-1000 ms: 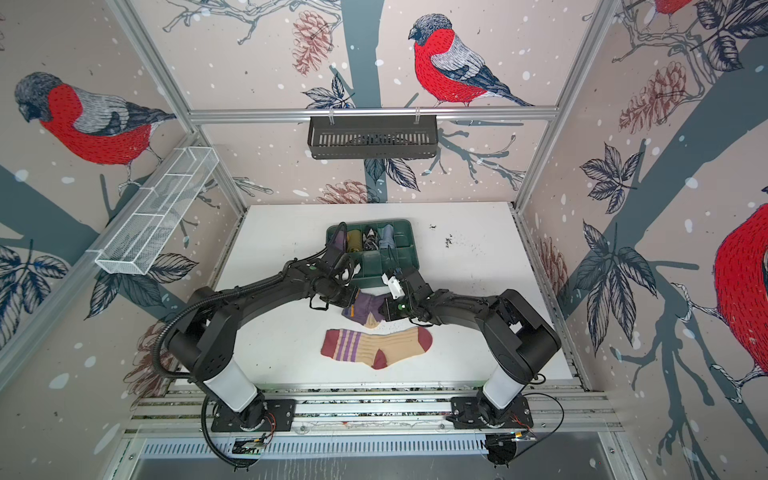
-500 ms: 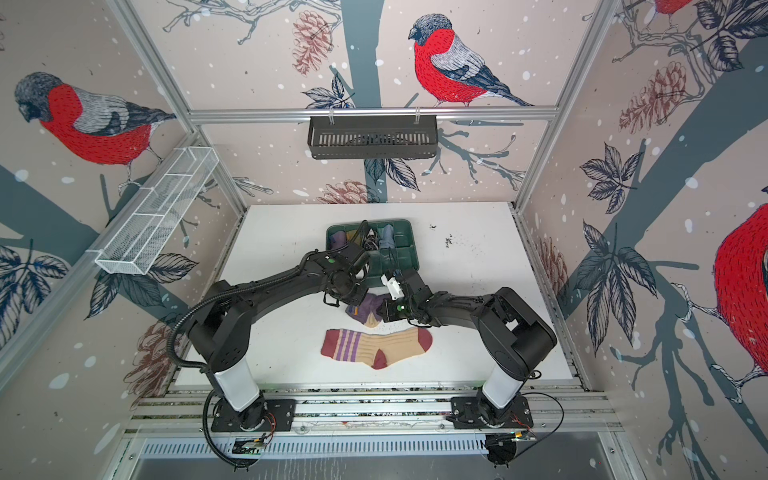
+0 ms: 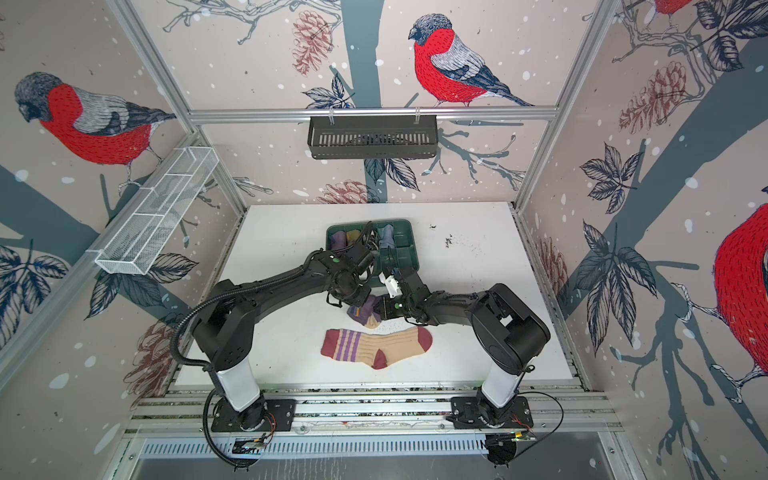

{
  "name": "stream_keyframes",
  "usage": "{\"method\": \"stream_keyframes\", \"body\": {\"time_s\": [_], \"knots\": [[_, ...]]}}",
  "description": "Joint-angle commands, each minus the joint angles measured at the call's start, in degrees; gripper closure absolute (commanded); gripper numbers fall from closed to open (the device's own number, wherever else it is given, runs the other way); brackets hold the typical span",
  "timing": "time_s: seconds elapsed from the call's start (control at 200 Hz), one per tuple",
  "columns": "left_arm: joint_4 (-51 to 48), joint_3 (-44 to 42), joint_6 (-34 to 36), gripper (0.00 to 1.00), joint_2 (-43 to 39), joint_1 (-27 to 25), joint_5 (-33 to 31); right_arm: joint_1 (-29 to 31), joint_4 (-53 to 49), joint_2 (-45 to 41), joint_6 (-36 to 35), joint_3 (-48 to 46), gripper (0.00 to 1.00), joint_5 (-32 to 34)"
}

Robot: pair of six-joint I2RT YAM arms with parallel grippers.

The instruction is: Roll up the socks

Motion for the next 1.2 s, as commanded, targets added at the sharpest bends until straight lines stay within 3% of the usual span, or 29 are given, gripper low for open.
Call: {"method": "stream_keyframes", "body": {"time_s": [0.0,0.115,0.495,0.911,0.996,1.196], "knots": [[-1.6,0.8,-0.5,0.93,0.5,-0.2,-0.8,0.0,2.3,-0.1,0.6,0.6,0.92,-1.0],[-1.6,1.2,-0.5,0.93,0.7,-0.4,-0.4,0.1,2.6,1.0,0.6,0.8,0.92,-0.9],[1.2,0.5,-0.5,0.77,-0.2,-0.8,4.4,-0.9,4.1,3.9,1.2,2.1,0.92,-1.9],[6.4,-1.2,-0.3,0.79,-0.8,-0.8,11.0,-1.6,6.0,4.4,2.1,1.3,0.92,-3.6],[5.8,-1.3,-0.3,0.8,-0.2,-0.7,10.1,-1.8,6.2,4.2,2.1,1.0,0.92,-3.7],[7.0,-3.2,-1.8,0.71,-5.8,0.2,5.3,-1.9,6.1,3.2,2.1,0.1,0.93,-3.5]]}}
